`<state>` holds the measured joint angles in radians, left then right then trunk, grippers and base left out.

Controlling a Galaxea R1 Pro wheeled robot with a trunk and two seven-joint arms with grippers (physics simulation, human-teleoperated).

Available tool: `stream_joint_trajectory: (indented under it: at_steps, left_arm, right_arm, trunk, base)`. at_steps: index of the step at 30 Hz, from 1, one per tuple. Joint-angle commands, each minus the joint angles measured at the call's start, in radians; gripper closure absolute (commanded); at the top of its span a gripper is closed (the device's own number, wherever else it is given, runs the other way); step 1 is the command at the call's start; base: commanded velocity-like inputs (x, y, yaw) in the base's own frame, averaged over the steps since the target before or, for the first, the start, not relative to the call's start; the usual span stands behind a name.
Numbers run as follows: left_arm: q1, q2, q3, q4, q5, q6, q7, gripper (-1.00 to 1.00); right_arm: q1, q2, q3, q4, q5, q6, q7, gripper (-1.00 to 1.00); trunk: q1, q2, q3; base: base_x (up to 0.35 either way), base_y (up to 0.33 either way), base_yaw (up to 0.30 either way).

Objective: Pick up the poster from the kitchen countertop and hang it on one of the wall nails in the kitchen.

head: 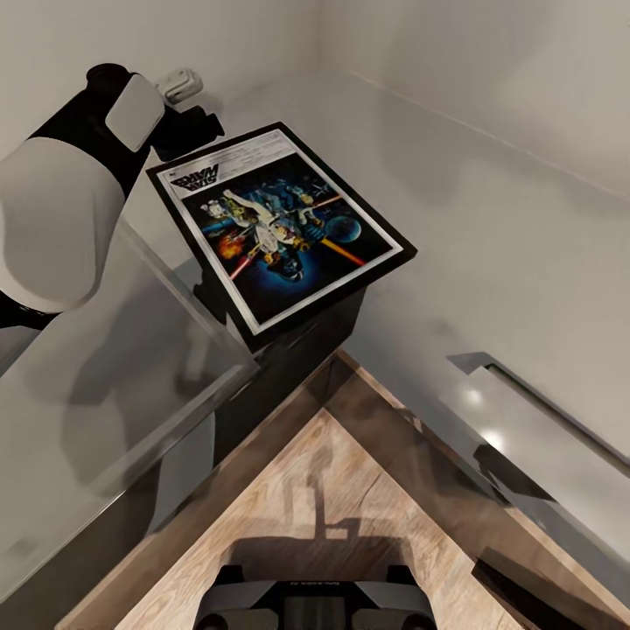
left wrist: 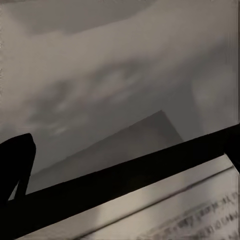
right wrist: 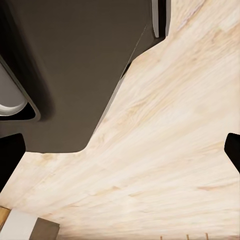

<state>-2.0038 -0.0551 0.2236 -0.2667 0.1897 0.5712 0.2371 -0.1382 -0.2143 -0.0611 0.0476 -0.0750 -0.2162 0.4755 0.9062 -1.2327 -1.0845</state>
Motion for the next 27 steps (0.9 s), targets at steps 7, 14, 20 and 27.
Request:
stream_joint_trajectory:
  at_steps: [7,14,20,27]
  left_arm:
    - [0.000,0.000,0.005,0.015,0.016,0.009,0.013,-1.00]
    - [0.000,0.000,0.005,0.014,0.016,0.009,0.013,-1.00]
    - [0.000,0.000,0.005,0.014,0.016,0.009,0.013,-1.00]
    - [0.000,0.000,0.005,0.012,0.016,0.009,0.013,-1.00]
  right_arm:
    - [-0.001,0.000,-0.006,0.004,-0.008,-0.003,0.008,-1.00]
    - [-0.001,0.000,-0.005,0.005,-0.008,-0.003,0.008,-1.00]
    - [-0.001,0.000,-0.005,0.004,-0.009,-0.003,0.007,-1.00]
    - [-0.001,0.000,-0.005,0.005,-0.008,-0.003,0.008,-1.00]
  trunk:
    - [0.000,0.000,-0.001]
    - [0.000,0.000,-0.001]
    - [0.000,0.000,-0.001]
    - [0.000,0.000,-0.001]
  base:
    - [-0.107,0.000,0.000]
    - [-0.029,-0.002,0.000]
    - [-0.159,-0.055,0.000]
    - [-0.034,-0.014,0.000]
